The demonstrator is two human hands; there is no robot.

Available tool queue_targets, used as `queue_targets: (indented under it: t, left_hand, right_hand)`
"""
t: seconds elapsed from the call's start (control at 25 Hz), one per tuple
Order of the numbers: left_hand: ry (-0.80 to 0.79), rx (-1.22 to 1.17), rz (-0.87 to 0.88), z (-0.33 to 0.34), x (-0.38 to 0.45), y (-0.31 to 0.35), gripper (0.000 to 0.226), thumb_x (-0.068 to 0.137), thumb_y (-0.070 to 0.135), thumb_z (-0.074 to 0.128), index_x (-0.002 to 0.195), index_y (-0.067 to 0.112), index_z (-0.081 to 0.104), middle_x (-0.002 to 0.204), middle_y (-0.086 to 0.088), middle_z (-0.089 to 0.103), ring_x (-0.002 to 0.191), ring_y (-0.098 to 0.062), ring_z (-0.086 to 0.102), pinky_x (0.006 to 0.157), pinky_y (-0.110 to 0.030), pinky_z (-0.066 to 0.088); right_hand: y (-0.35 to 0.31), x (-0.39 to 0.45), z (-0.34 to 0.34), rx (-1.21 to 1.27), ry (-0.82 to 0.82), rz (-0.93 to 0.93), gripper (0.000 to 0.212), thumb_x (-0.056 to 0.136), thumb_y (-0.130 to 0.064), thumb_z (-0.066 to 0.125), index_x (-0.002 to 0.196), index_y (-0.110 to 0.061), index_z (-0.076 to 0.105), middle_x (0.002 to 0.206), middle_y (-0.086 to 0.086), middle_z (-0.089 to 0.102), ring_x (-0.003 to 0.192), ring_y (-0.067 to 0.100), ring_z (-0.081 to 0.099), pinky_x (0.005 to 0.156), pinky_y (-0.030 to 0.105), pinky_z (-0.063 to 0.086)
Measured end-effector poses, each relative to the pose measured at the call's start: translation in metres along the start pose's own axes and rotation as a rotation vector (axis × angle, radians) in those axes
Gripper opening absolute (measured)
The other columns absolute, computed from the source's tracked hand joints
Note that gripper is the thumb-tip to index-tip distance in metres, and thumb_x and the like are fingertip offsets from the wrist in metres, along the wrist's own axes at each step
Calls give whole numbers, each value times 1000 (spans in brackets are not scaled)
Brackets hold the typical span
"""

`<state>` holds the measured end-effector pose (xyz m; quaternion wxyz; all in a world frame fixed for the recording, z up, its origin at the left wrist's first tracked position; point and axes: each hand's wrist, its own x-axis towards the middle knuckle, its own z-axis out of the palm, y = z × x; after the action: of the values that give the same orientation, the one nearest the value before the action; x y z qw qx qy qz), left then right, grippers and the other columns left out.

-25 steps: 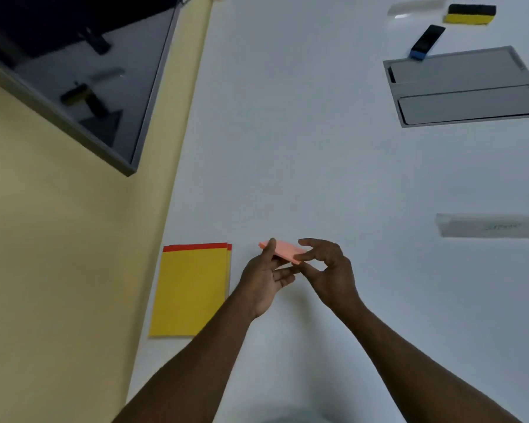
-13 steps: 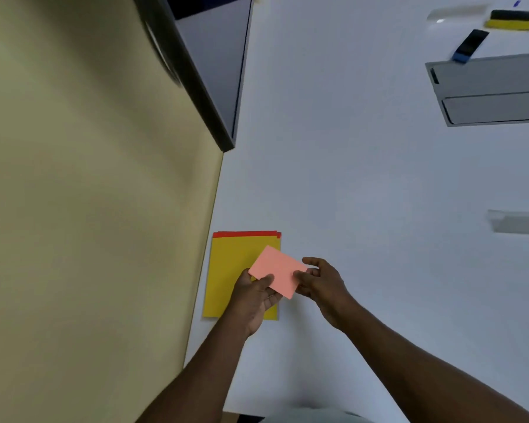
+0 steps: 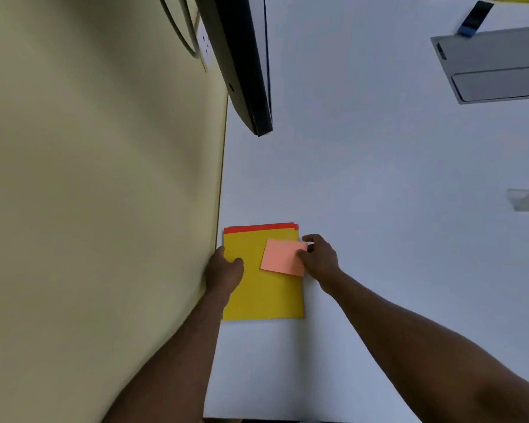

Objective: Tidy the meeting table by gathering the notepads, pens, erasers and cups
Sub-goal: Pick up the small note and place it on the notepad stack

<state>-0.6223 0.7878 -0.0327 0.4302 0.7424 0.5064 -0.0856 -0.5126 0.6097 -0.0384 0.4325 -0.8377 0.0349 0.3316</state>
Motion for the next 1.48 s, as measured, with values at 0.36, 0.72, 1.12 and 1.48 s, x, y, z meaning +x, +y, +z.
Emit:
queue_targets:
  t: [0.36, 0.72, 1.12, 1.48]
  left_hand:
    - [12, 8, 48, 4, 2, -2, 62, 92, 14, 51, 150, 20, 32, 147, -8, 47, 125, -29, 52, 83, -27, 41]
    - [-27, 180, 50, 9, 5, 5, 66, 92, 18, 49, 153, 20, 24, 155, -6, 35, 119, -31, 55, 90, -40, 53]
    - [113, 531, 251, 45, -42, 19, 70, 97, 37, 48, 153, 6, 20, 162, -15, 13, 148, -31, 16, 120, -44, 16]
    - [-84, 822, 801, 149, -133, 148, 67, 100, 53, 29, 153, 13, 23, 162, -8, 16, 149, -26, 14, 120, -44, 7]
  right_hand:
    - [4, 10, 9, 11, 136, 18, 39, 85, -9, 54, 123, -16, 58, 108, 7, 69, 98, 23, 64, 88, 39, 54]
    - [-8, 21, 19, -8, 250, 7, 26, 88, -11, 53, 112, -13, 62, 103, 6, 68, 90, 20, 62, 73, 30, 48]
    - [34, -12, -35, -108, 258, -314, 13, 91, -23, 52, 89, -22, 65, 83, -7, 68, 80, 15, 61, 66, 28, 44]
    - [58, -41, -211, -503, 381, -591, 34, 93, -34, 55, 120, -16, 63, 127, 2, 64, 122, 21, 55, 105, 36, 39]
